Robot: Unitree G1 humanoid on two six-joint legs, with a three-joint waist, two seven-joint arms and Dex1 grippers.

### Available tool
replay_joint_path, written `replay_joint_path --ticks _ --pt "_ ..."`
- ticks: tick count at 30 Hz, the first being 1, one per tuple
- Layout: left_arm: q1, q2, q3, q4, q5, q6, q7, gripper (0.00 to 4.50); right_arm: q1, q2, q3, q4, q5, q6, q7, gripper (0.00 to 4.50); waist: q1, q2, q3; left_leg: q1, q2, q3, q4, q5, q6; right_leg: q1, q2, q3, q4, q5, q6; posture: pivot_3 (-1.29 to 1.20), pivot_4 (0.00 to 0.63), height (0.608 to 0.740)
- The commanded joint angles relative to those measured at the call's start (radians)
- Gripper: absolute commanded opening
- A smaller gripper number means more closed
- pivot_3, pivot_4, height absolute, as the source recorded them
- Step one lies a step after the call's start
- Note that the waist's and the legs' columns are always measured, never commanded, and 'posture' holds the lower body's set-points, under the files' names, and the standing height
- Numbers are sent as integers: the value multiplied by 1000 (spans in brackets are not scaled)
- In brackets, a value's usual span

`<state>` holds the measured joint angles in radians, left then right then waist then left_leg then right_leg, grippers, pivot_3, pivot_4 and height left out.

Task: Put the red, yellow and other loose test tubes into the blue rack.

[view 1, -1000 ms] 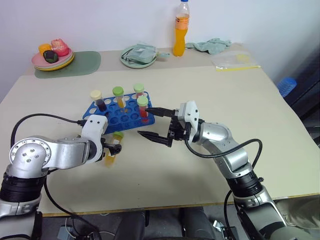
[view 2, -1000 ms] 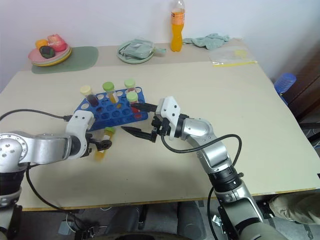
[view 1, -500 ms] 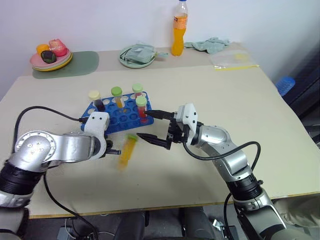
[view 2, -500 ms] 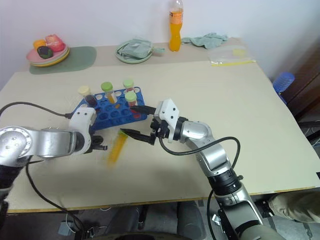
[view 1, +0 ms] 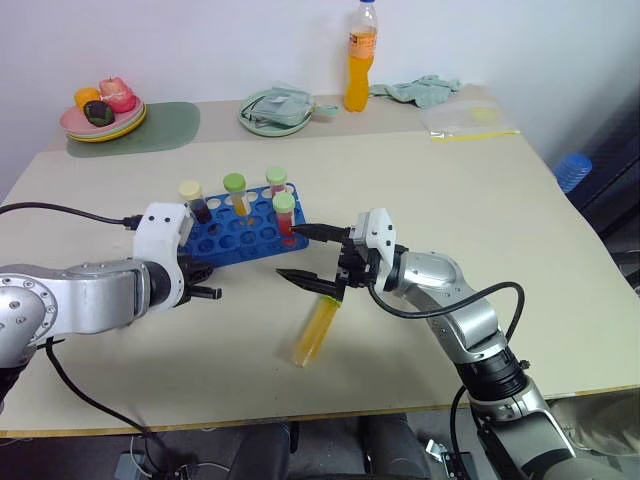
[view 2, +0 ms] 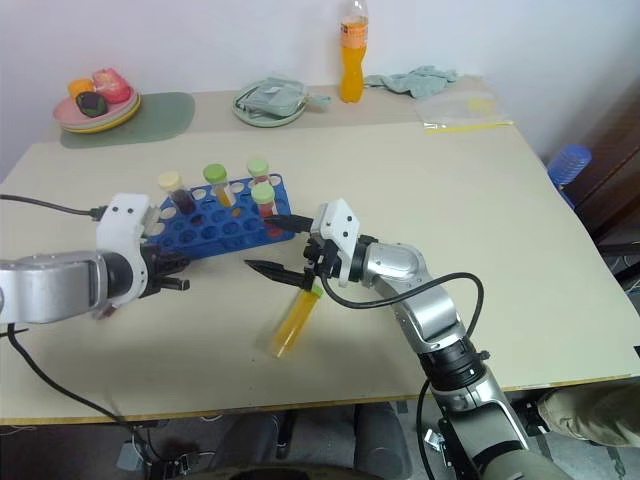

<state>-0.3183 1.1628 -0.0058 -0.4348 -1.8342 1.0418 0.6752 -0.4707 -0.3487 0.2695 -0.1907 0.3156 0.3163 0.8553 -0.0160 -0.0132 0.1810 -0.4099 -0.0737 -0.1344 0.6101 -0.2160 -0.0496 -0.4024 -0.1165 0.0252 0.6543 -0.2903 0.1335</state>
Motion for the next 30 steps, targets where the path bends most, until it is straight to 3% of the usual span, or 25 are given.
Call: replay_joint_path --ticks 1,6,30 --pt "4 18 36 -9 23 -9 -28 42 11 -66 -46 -21 -19 -32 28 3720 2 0 0 0 0 0 0 0 0 0 0 0 0 0 0 0 150 740" --pt "21 12 39 -8 45 -11 -62 42 40 -217 -126 -33 7 -27 97 3720 5 -1 0 0 0 1 1 -1 1 3 -1 0 -3 0 0 0 150 740" --pt "81 -9 72 -26 145 -3 -142 42 79 -248 -129 -34 -5 -48 146 3720 4 0 0 0 1 1 0 -1 2 2 0 0 -3 0 0 0 150 740"
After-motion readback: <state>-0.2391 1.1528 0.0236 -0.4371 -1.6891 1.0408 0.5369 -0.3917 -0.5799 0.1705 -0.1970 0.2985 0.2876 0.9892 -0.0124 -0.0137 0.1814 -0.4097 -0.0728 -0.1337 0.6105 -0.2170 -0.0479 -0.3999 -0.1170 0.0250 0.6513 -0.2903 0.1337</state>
